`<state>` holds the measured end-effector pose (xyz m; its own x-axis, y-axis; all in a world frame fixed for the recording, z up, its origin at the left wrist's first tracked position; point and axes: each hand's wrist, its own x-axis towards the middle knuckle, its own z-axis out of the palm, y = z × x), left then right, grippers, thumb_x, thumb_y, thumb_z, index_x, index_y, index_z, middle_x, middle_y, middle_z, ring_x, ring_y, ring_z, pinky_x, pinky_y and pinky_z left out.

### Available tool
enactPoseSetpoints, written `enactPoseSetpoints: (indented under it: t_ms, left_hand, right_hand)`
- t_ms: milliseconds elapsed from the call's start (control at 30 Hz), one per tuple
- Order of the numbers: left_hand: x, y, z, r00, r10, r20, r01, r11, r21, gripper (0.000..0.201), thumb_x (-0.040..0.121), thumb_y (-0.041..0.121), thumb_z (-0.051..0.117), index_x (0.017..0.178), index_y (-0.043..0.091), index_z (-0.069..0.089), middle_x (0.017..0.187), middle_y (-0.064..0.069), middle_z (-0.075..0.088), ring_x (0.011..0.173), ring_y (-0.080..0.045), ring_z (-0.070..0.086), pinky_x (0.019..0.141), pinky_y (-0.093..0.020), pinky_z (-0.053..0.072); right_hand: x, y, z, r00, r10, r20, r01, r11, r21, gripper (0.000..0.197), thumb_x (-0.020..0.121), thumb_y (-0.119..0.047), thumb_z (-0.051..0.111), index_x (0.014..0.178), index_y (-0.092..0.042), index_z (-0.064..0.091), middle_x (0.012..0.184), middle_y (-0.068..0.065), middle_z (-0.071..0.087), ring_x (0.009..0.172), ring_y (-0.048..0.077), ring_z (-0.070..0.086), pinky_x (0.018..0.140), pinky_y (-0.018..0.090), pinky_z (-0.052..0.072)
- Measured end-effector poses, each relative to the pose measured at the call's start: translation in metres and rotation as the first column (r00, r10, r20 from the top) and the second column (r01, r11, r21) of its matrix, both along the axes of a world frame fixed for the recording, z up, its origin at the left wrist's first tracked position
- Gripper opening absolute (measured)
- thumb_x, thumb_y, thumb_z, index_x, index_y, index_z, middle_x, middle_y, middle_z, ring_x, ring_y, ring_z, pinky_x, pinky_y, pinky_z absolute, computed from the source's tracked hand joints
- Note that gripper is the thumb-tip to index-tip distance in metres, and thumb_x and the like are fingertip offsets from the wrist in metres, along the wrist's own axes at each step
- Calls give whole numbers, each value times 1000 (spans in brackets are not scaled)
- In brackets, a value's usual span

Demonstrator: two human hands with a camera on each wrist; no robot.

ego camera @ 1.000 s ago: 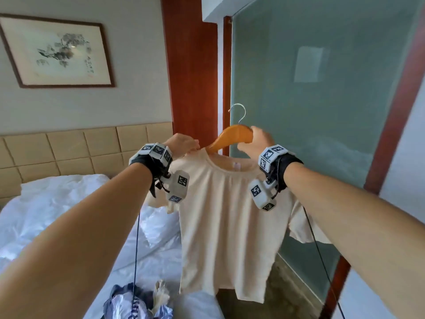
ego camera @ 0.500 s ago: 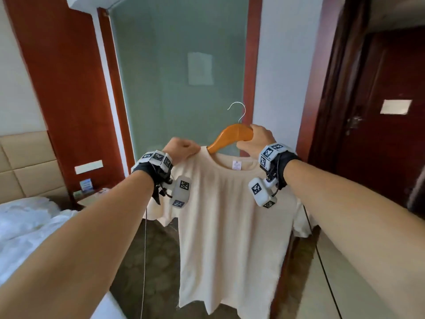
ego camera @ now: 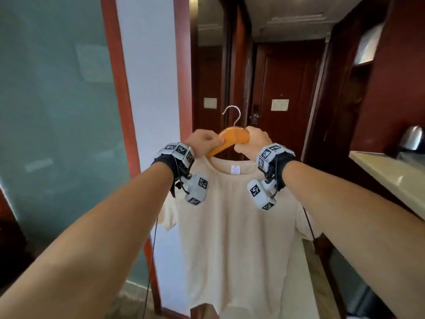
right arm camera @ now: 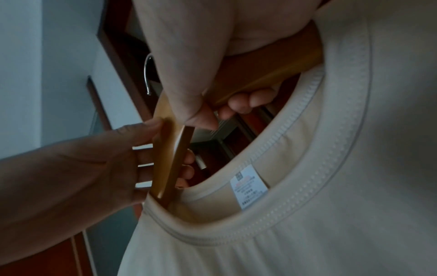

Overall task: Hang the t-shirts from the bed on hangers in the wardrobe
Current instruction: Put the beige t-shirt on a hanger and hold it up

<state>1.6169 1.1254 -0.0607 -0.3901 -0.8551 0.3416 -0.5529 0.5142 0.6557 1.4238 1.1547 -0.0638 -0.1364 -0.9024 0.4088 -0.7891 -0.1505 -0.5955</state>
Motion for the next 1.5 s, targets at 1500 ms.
enactPoseSetpoints:
  t_ms: [1500]
  left_hand:
    - [-859,-799,5,948,-273,-162,271,962,-31,31,93,24,56,122,15,55,103,0,59,97,-19,57,83,-29,43]
  right_hand:
    - [-800,-689,16,764,-577,-288,606,796,13,30,90,-34,63,113,-19,51,94,3,56,83,25,58,70,35,44]
